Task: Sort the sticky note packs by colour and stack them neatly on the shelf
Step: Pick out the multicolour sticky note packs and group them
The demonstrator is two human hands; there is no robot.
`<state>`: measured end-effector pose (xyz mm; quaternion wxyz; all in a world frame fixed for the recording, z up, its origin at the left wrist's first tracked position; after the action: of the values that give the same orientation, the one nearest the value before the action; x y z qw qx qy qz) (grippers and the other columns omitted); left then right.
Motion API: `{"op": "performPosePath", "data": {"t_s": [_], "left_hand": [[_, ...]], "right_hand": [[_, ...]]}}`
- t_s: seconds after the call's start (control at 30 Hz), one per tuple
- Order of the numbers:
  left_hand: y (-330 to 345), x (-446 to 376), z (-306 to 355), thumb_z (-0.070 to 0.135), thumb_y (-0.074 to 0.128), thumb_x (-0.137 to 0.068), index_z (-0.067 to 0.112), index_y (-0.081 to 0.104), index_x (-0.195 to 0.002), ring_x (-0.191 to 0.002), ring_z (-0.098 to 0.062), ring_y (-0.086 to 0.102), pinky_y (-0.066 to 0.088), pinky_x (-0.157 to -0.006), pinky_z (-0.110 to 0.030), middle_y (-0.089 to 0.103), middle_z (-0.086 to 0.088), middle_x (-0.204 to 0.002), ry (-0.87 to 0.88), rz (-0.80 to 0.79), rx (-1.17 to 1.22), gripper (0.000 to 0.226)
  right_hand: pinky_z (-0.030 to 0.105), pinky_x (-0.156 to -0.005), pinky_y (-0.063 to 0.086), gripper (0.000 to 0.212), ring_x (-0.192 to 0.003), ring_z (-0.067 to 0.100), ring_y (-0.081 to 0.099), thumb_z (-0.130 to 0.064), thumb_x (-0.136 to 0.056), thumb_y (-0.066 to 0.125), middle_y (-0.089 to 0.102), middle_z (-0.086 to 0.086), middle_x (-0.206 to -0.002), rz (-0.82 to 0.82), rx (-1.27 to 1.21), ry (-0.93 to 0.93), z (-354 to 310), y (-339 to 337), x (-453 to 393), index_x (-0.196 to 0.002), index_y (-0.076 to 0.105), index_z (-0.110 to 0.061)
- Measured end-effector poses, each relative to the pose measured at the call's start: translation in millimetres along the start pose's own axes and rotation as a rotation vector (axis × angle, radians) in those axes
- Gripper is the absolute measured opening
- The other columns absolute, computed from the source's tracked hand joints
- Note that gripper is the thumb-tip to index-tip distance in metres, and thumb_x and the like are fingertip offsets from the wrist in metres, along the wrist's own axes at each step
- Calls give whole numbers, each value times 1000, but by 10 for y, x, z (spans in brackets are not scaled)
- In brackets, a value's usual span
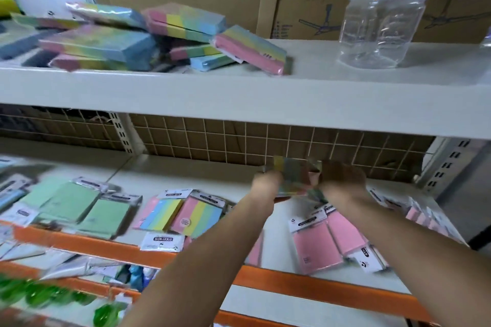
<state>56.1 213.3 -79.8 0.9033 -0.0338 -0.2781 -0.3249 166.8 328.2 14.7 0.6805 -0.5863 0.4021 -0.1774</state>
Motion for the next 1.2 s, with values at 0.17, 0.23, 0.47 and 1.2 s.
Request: {"op": "performPosePath", "data": {"t_s": [0.17,0.23,0.47,1.2], "left_hand": [[-505,143,213,9,62,-88,0,54,-116,-80,-25,68,59,-56,-28,66,-13,-97,80,10,-67,30],[-733,261,266,10,62,-89,-1,55,-113,-78,-28,68,59,-57,-30,65,-16,-96,85,8,-49,28],[-1761,560,372,14,70,-84,7,44,-103,-70,-26,61,56,-63,-33,56,-13,-92,87,116,-154,34],[-2924,439,232,16,65,-86,1,48,-112,-86,-27,51,40,-57,-27,51,-12,-94,103,102,-383,35]], "right_hand": [[15,-38,37,36,-24,16,42,-14,-59,85,43,1,-33,173,-102,-149,-686,-287,175,-39,54,-12],[7,-36,21,43,-25,12,38,-28,-49,92,39,-4,-34,196,25,-129,-956,-494,326,-36,55,-11],[31,-77,45,23,-102,31,65,-21,-94,44,70,6,-108,-68,7,-190,-1799,-487,731,-109,62,-19],[30,-71,36,24,-102,28,62,-24,-91,49,67,4,-109,-221,-5,-67,-2601,-101,1286,-112,59,-20]]}}
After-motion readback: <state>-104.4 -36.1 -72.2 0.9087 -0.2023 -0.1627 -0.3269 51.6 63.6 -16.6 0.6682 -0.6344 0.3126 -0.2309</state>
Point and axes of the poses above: each hand's wrist, its own x-axis away from the middle knuckle, its own y-axis out of the palm, z = x × y, the point moved 10 cm from there along -x, towards the middle knuckle
